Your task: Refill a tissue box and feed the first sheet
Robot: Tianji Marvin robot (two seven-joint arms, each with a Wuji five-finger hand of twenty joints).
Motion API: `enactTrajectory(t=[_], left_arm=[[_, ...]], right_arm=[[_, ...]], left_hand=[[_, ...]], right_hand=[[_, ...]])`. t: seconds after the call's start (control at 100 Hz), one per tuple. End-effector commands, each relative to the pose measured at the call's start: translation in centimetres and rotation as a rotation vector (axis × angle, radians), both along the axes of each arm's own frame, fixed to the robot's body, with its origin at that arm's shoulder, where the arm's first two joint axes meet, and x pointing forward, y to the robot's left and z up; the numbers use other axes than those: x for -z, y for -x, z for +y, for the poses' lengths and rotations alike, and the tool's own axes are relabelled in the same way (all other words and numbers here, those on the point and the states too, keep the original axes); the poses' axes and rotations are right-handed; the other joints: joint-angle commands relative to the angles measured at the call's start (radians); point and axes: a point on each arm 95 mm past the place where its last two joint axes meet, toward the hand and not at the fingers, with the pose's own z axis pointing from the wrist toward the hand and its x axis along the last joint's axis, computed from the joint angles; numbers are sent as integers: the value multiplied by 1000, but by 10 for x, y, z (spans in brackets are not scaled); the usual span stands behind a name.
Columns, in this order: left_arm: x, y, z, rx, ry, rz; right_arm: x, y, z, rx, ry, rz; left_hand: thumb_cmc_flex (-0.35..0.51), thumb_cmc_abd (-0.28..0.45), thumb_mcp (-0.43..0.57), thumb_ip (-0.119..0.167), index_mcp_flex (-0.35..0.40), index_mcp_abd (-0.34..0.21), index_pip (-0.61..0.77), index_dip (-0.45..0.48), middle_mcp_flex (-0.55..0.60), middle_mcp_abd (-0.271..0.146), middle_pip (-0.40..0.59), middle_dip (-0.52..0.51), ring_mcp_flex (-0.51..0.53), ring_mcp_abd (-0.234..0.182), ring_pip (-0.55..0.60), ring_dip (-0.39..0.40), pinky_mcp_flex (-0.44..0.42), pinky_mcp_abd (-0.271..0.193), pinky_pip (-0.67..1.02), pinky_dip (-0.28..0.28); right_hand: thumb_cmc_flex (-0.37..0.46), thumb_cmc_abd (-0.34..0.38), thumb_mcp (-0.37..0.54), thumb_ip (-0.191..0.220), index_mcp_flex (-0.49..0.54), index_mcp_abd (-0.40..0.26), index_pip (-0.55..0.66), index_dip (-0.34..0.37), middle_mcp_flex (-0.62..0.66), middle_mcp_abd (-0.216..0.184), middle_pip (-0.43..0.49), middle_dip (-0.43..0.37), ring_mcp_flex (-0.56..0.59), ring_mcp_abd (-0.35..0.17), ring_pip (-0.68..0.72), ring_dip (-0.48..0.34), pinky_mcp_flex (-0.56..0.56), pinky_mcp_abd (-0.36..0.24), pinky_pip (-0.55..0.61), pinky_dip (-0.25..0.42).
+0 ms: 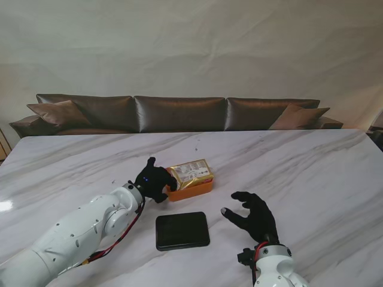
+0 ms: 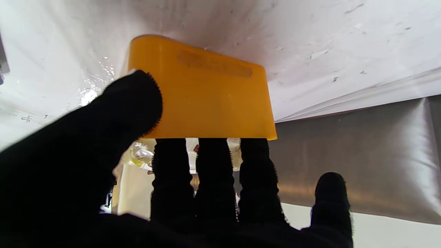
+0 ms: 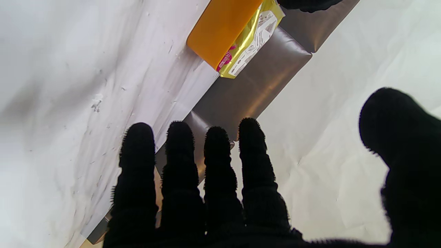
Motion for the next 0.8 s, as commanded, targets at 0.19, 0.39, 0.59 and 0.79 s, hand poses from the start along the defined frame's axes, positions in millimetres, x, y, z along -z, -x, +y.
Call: enactTrajectory(t=[0.19, 0.39, 0.59, 0.79], left_arm=[[10, 5, -3, 8, -16, 39], [15, 7, -2, -3, -30, 51], [23, 8, -2, -26, -23, 62], [32, 9, -3, -56, 1, 85]], right_arm=[[0, 2, 2, -4, -10, 12], [-1, 3, 3, -4, -14, 9], [-1, 4, 3, -3, -16, 8], [-1, 4, 2, -1, -15, 8]], left_hand=[[61, -81, 29, -81, 57, -59, 55, -43, 73, -12, 40, 18, 86, 22, 89, 24, -4, 23, 151, 76], [78, -130, 18, -112, 45, -68, 165, -16, 98, 14, 106, 53, 98, 68, 150, 78, 36, 75, 197, 97], [62, -124, -10, -135, 18, -55, 227, 5, 78, 38, 157, 73, 81, 114, 200, 130, 70, 124, 216, 108], [69, -122, -29, -156, -14, -89, 424, 109, 69, 58, 308, 169, 71, 172, 374, 276, 184, 113, 423, 218]], right_hand=[[5, -14, -7, -13, 21, -28, -7, 8, 24, -20, 11, 16, 21, -24, 15, 10, -11, 7, 2, 0], [5, -15, -7, -13, 22, -28, -7, 8, 26, -18, 12, 16, 24, -25, 16, 11, -10, 7, 2, 1], [6, -14, -7, -13, 23, -28, -7, 8, 27, -19, 12, 16, 26, -25, 17, 11, -10, 8, 3, 1], [7, -14, -7, -13, 26, -28, -5, 9, 33, -18, 13, 17, 29, -22, 19, 12, -9, 9, 4, 1]])
